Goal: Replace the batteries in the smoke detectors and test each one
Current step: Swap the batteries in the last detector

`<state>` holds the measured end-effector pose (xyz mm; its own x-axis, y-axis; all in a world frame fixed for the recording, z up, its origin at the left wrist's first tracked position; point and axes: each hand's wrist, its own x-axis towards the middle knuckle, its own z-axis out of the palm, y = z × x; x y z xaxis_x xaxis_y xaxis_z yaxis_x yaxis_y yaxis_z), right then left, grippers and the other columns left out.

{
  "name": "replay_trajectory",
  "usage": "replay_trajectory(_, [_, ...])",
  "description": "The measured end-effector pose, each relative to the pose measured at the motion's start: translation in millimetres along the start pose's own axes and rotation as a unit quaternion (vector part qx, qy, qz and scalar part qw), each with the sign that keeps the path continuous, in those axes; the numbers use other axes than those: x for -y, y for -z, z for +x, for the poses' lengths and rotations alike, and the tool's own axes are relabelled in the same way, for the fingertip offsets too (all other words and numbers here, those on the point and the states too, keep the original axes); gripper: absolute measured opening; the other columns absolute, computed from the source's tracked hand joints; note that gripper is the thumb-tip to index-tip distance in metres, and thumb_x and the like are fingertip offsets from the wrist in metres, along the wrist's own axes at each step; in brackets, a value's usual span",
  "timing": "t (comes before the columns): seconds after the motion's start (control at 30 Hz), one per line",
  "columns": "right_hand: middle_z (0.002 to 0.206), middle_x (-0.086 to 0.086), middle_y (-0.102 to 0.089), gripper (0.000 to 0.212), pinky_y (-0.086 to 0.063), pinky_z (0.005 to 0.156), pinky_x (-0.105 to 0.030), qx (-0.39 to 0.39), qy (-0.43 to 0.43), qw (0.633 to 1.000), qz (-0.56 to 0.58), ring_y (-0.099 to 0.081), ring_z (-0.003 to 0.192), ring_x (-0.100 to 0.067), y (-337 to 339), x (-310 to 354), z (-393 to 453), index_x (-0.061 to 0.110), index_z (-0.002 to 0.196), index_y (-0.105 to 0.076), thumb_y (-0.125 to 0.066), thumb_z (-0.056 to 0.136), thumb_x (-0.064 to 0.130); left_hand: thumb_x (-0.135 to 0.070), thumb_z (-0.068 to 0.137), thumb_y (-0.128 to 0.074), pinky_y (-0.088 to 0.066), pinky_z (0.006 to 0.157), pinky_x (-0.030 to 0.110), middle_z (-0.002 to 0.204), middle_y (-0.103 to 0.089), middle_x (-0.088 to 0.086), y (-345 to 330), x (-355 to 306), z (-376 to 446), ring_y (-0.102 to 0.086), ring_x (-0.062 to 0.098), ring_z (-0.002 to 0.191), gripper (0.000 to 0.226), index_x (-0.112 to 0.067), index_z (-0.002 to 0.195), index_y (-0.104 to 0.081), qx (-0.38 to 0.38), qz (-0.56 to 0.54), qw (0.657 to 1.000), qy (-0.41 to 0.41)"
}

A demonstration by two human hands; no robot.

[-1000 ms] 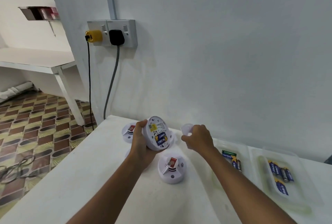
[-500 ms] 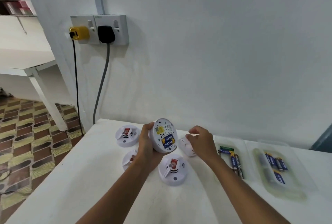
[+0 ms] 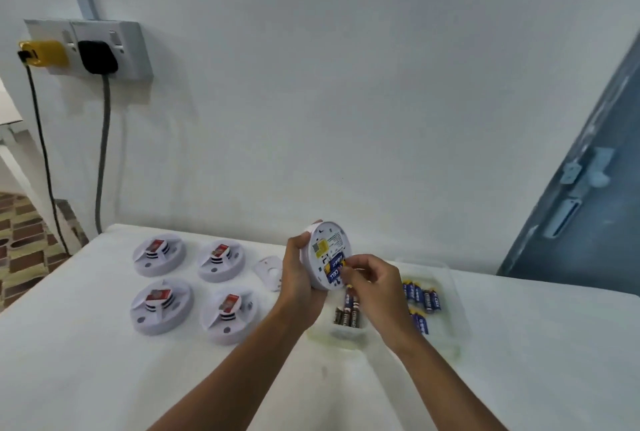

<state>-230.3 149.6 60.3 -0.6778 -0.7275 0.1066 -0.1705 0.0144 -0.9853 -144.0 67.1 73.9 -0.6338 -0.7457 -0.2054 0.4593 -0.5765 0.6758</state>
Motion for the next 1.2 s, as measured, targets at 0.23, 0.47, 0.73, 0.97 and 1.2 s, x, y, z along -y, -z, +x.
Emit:
replay_trajectory(0.23, [0.083, -0.008, -0.074, 0.01, -0.054, 0.061, -0.022, 0.016, -0.048, 0.996, 0.068, -0.069, 0.075, -0.013, 61, -10, 6, 0.004, 0.086, -0.066, -0.072, 0.084, 0.012, -0.035, 0.088, -0.04, -0.048, 0.074, 0.035, 0.097, -0.069, 0.009, -53, 53, -5, -0.061, 0.025, 0.085, 0.034, -0.024, 0.105, -0.067, -0.041, 0.022, 0.998, -0.039])
replay_trajectory(0.47, [0.086, -0.012, -0.073, 0.014, -0.052, 0.056, -0.025, 0.025, -0.085, 0.991, 0.097, -0.067, 0.069, -0.02, 96, -4, 16, 0.009, 0.081, -0.059, -0.073, 0.084, 0.013, -0.04, 0.087, -0.045, -0.055, 0.081, 0.039, 0.114, -0.067, 0.005, -80, 71, -6, -0.062, 0.025, 0.102, 0.032, -0.034, 0.112, -0.064, -0.056, 0.142, 0.984, -0.092])
replay_trajectory(0.73, [0.081, -0.006, -0.066, 0.012, -0.05, 0.054, -0.022, -0.085, 0.002, 0.994, -0.068, -0.064, 0.07, -0.022, 119, -4, 31, 0.009, 0.079, -0.064, -0.075, 0.077, 0.004, -0.022, 0.096, -0.044, -0.05, 0.096, 0.04, 0.127, -0.058, 0.002, -88, 82, 4, -0.055, 0.023, 0.116, 0.031, -0.037, 0.118, -0.06, -0.053, 0.235, 0.957, -0.158])
replay_trajectory(0.97, [0.113, -0.013, -0.059, 0.029, -0.045, 0.075, -0.03, 0.136, -0.006, 0.807, -0.575, -0.062, 0.102, -0.03, 119, -34, 49, 0.004, 0.108, -0.055, -0.067, 0.088, 0.022, -0.025, 0.096, -0.045, -0.05, 0.096, 0.038, 0.125, -0.062, 0.004, -78, 84, 11, -0.057, 0.024, 0.117, 0.03, -0.032, 0.119, -0.062, -0.048, 0.214, 0.968, -0.122])
replay_trajectory(1.2, [0.112, -0.012, -0.062, 0.013, -0.039, 0.053, -0.025, 0.166, -0.034, 0.81, -0.561, -0.064, 0.096, -0.027, 119, -45, 52, 0.008, 0.104, -0.054, -0.055, 0.092, 0.014, -0.054, 0.062, -0.059, -0.051, 0.085, 0.034, 0.122, -0.064, 0.007, -73, 82, 4, -0.06, 0.025, 0.113, 0.06, -0.03, 0.117, -0.066, -0.048, 0.198, 0.976, -0.082])
